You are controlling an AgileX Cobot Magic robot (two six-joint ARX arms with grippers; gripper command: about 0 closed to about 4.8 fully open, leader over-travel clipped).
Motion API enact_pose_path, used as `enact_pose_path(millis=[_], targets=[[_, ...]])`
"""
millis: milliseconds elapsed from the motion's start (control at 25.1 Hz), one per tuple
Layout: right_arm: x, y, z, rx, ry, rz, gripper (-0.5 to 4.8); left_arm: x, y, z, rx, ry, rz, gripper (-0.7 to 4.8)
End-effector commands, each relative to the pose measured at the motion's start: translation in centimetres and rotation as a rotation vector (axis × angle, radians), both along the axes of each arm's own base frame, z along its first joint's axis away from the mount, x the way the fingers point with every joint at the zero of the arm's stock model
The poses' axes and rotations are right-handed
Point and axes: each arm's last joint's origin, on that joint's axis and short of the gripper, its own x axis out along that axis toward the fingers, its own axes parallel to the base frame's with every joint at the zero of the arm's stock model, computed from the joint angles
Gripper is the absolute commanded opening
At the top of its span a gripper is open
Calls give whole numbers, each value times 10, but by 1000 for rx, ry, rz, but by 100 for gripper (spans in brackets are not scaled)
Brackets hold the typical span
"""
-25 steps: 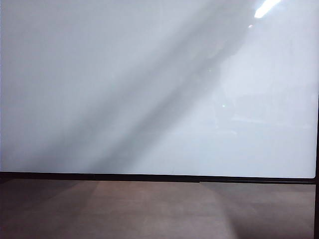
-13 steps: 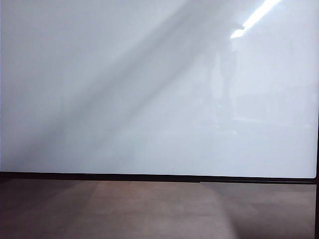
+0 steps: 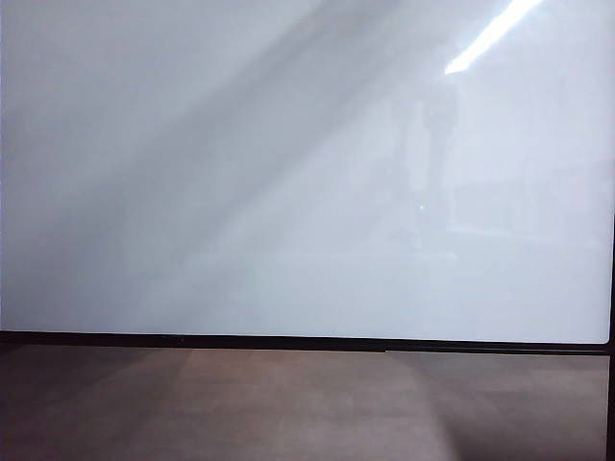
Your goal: Reach to the right to find the marker pen, pick it up, and write the number 17 on the whiteboard.
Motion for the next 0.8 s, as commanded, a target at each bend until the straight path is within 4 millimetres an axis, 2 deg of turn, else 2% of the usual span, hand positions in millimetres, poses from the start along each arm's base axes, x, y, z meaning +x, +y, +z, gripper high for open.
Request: enact_pose_path(millis=[40,319,797], targets=[[10,6,9,1,-24,7,-4,2,-6,6,6,-1,-73,-5],[29,14,17,3,-35,12,-4,10,-22,4,32,29,-244,-5],[30,14,23,-17,-97,-28,-4,10,-21,8,16,-11,-235,-5]])
